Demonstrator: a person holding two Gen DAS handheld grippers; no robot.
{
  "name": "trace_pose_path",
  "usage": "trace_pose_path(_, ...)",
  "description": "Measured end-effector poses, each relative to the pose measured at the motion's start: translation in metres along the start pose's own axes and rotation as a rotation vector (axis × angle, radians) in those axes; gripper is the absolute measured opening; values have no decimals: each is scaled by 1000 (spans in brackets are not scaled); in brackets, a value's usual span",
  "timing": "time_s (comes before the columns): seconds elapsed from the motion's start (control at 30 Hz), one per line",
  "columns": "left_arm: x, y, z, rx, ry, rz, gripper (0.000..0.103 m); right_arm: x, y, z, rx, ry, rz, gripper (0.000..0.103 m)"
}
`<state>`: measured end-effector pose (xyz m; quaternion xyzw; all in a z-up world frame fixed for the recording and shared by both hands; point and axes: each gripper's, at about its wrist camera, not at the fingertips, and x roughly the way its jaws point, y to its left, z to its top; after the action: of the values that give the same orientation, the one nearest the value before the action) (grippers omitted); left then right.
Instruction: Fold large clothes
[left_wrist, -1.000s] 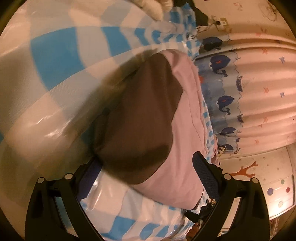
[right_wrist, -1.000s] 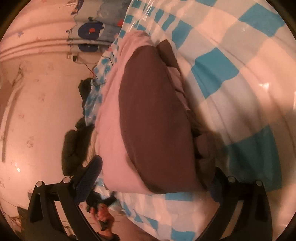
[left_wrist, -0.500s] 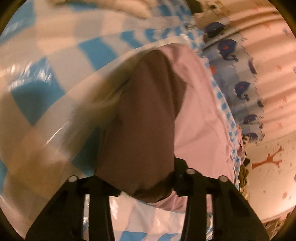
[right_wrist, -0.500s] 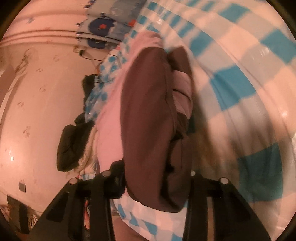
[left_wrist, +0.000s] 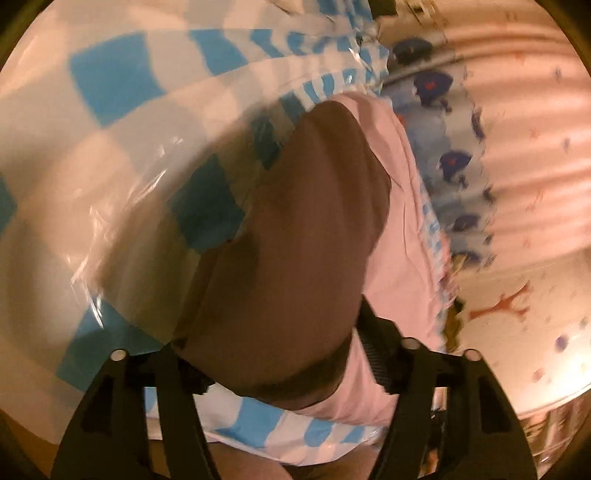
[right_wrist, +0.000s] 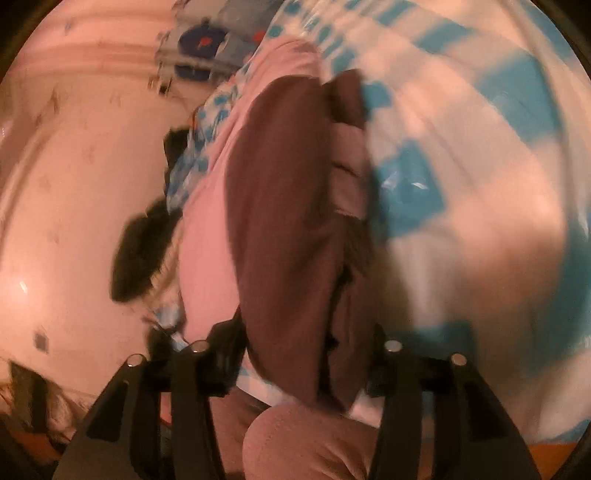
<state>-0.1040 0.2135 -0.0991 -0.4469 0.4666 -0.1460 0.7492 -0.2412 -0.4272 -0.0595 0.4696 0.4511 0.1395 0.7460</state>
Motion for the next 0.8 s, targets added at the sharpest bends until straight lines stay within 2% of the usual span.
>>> trace_pose_path(0.03,-1,-1,-1,7,-17,4,75,-10,2,-4,-10,-45,-11,52)
trace_pose_path(0.1,-2,-3,-2,26,-43,5,85,-26,13,-6,-44,-131,-63,56)
trace_pose_path(0.17,4,-4,1,21,-62,-9,87,-46,32,-7,-98,-278,-195,62)
trace_pose_path(0.2,8,-3,4,10,-59,-15,87,-54,52,-5,-166,-356,-271,65)
trace_pose_path(0.27,21,-4,7,-19,-71,-17,89,-48,101,1,-320,-409,-321,69)
trace_pose_path(0.4,37,-7,5,-35,-108,1,90,20,185,12,-623,-300,-425,76)
trace_pose_path(0.5,38,-6,5,-51,-142,4,90,110,231,32,-788,-195,-530,76)
trace_pose_path(0.67,40,-8,5,-24,-163,32,90,227,233,81,-789,-87,-664,76)
trace_pose_path(0.73,40,-7,3,-10,-168,41,90,266,214,91,-760,-27,-752,78)
trace_pose_path(0.8,42,-10,2,20,-164,29,87,298,186,99,-711,53,-788,80)
